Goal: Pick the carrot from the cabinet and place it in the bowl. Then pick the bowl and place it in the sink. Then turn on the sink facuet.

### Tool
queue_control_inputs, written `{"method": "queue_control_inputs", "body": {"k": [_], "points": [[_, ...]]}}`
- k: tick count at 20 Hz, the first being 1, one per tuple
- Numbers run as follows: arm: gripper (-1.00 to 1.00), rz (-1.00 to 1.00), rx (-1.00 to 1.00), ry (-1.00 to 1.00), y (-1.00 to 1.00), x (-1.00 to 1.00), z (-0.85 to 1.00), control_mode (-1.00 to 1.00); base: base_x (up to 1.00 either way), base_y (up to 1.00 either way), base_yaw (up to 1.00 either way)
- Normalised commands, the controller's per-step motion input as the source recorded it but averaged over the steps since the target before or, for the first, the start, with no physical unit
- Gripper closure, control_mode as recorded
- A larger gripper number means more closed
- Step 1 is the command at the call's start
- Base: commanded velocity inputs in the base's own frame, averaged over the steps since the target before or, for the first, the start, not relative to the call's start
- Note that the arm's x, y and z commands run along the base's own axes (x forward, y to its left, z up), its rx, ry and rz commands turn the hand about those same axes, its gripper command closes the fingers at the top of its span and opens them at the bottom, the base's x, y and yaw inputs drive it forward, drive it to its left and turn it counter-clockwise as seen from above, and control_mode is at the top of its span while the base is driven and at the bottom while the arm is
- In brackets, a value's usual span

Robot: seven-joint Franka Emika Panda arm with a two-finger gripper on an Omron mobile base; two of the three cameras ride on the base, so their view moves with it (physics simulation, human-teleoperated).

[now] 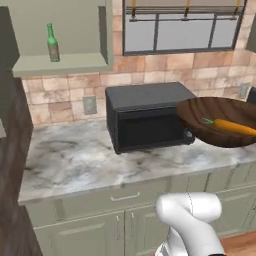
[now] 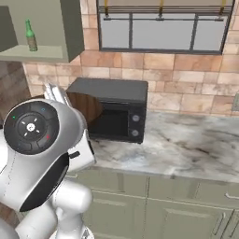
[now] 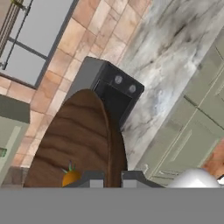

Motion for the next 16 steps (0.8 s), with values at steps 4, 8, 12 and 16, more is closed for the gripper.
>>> {"method": "queue_control_inputs", "body": {"k": [4, 8, 12, 16], "points": [[1.0, 0.0, 0.0, 0.0, 0.0, 0.0, 0.0, 1.0, -0.33, -0.99, -0.27], [1.0, 0.0, 0.0, 0.0, 0.0, 0.0, 0.0, 1.0, -0.11, -0.89, -0.41], [1.0, 0.0, 0.0, 0.0, 0.0, 0.0, 0.0, 1.0, -0.03, -0.79, -0.52], [1.0, 0.0, 0.0, 0.0, 0.0, 0.0, 0.0, 1.0, -0.06, -0.81, -0.56]]}}
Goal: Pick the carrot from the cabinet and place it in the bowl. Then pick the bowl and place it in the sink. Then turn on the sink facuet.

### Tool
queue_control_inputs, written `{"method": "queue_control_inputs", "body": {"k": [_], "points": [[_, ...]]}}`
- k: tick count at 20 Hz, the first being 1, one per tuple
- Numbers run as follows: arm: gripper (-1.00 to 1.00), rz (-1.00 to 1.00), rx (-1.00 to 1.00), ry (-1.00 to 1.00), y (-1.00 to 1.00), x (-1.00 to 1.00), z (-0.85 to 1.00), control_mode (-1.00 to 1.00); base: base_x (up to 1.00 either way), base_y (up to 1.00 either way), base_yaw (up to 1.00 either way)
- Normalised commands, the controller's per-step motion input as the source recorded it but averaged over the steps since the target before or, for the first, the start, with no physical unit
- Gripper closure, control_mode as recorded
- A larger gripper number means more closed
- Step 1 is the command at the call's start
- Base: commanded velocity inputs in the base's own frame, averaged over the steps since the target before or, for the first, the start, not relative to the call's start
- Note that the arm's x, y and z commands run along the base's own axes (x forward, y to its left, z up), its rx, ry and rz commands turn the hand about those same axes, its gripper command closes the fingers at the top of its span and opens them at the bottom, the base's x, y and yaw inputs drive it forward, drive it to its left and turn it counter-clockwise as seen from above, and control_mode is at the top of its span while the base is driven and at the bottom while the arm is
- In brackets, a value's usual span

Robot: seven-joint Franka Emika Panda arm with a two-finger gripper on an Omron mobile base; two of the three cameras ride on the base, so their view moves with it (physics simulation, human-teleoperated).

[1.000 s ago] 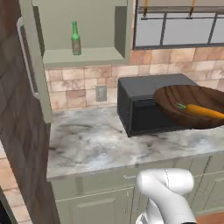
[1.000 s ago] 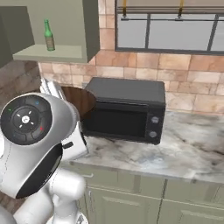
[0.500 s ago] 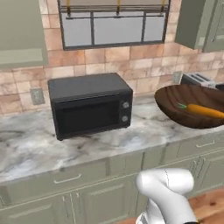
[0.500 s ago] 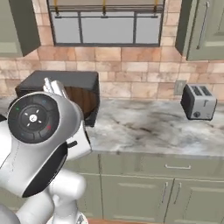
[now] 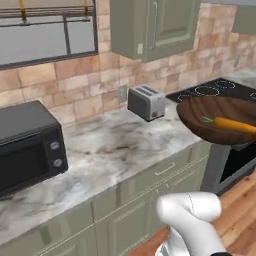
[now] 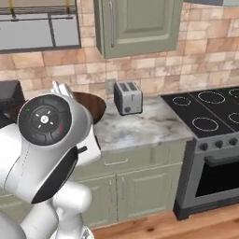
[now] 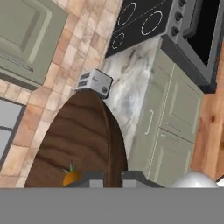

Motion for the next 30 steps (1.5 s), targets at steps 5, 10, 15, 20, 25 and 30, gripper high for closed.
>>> {"method": "queue_control_inputs", "body": {"k": [5, 10, 15, 20, 25, 30], "points": [[1.0, 0.0, 0.0, 0.0, 0.0, 0.0, 0.0, 1.0, -0.08, -0.81, -0.6], [1.0, 0.0, 0.0, 0.0, 0.0, 0.0, 0.0, 1.0, -0.05, -0.69, -0.64], [1.0, 0.0, 0.0, 0.0, 0.0, 0.0, 0.0, 1.0, -0.01, -0.53, -0.66], [1.0, 0.0, 0.0, 0.0, 0.0, 0.0, 0.0, 1.0, 0.05, -0.27, -0.62], [1.0, 0.0, 0.0, 0.0, 0.0, 0.0, 0.0, 1.0, 0.18, -0.25, -0.58], [1.0, 0.0, 0.0, 0.0, 0.0, 0.0, 0.0, 1.0, 0.34, -0.2, -0.57]]}}
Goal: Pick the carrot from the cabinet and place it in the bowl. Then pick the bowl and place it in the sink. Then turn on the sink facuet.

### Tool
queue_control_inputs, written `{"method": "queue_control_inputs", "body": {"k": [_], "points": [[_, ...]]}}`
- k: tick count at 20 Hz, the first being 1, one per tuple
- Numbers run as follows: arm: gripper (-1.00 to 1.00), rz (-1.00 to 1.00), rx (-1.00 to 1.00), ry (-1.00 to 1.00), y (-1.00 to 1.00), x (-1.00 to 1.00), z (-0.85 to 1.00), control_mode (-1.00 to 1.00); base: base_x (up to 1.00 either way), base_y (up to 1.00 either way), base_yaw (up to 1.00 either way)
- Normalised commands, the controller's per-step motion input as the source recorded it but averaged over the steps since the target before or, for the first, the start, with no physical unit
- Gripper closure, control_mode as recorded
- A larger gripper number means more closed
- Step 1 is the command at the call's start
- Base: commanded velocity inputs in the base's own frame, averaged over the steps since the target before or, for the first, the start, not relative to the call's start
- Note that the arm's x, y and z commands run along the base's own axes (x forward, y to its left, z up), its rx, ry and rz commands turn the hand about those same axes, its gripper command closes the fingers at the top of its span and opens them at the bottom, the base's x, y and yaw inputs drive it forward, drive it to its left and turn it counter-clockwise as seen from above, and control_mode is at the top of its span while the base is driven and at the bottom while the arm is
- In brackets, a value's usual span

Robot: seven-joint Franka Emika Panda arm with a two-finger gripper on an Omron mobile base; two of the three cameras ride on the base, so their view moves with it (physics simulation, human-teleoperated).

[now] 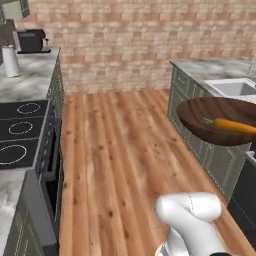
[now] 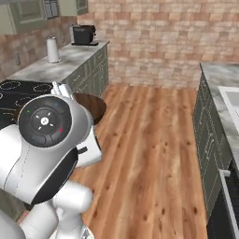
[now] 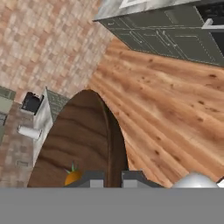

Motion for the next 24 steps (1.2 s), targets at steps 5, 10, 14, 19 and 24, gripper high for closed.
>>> {"method": "queue_control_inputs", "body": {"k": [5, 10, 14, 19, 24], "points": [[1.0, 0.0, 0.0, 0.0, 0.0, 0.0, 0.0, 1.0, 0.54, -0.22, -0.58], [1.0, 0.0, 0.0, 0.0, 0.0, 0.0, 0.0, 1.0, 0.68, -0.17, -0.6], [1.0, 0.0, 0.0, 0.0, 0.0, 0.0, 0.0, 1.0, 0.75, -0.12, -0.6], [1.0, 0.0, 0.0, 0.0, 0.0, 0.0, 0.0, 1.0, 0.83, -0.12, -0.59], [1.0, 0.0, 0.0, 0.0, 0.0, 0.0, 0.0, 1.0, 0.94, -0.01, -0.58]]}}
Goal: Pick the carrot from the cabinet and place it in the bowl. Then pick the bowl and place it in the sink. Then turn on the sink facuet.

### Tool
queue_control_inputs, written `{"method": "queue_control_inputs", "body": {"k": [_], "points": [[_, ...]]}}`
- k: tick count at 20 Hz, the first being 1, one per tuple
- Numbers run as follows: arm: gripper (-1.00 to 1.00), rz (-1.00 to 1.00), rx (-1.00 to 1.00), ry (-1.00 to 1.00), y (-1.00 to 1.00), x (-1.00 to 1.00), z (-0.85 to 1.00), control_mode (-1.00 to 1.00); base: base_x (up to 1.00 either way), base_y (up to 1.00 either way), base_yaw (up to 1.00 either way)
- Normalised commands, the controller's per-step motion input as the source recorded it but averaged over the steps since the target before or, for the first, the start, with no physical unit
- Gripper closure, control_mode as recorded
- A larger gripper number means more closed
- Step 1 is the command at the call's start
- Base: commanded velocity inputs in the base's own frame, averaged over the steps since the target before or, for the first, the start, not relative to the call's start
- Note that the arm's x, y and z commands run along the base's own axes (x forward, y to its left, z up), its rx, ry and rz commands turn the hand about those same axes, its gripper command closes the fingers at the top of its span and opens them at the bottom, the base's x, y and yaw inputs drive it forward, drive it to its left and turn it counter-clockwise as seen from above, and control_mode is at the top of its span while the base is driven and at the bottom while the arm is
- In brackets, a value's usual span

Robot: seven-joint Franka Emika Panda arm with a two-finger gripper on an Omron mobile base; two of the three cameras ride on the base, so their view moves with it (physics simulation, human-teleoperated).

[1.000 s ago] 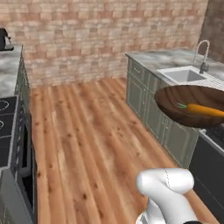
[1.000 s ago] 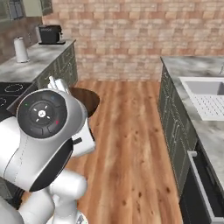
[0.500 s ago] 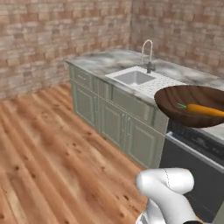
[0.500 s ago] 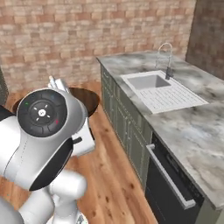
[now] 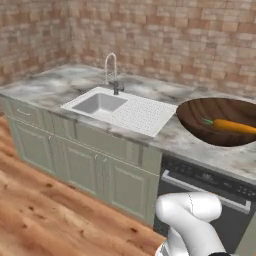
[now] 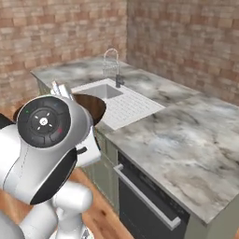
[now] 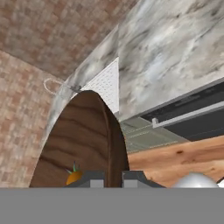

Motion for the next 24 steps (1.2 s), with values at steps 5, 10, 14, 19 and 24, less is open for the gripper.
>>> {"method": "queue_control_inputs", "body": {"k": [5, 10, 14, 19, 24], "points": [[1.0, 0.0, 0.0, 0.0, 0.0, 0.0, 0.0, 1.0, 0.92, 0.29, -0.53], [1.0, 0.0, 0.0, 0.0, 0.0, 0.0, 0.0, 1.0, 0.59, 0.71, -0.48], [1.0, 0.0, 0.0, 0.0, 0.0, 0.0, 0.0, 1.0, 0.02, 1.0, -0.39], [1.0, 0.0, 0.0, 0.0, 0.0, 0.0, 0.0, 1.0, 0.07, 0.92, -0.38], [1.0, 0.0, 0.0, 0.0, 0.0, 0.0, 0.0, 1.0, 0.34, 0.59, -0.4]]}}
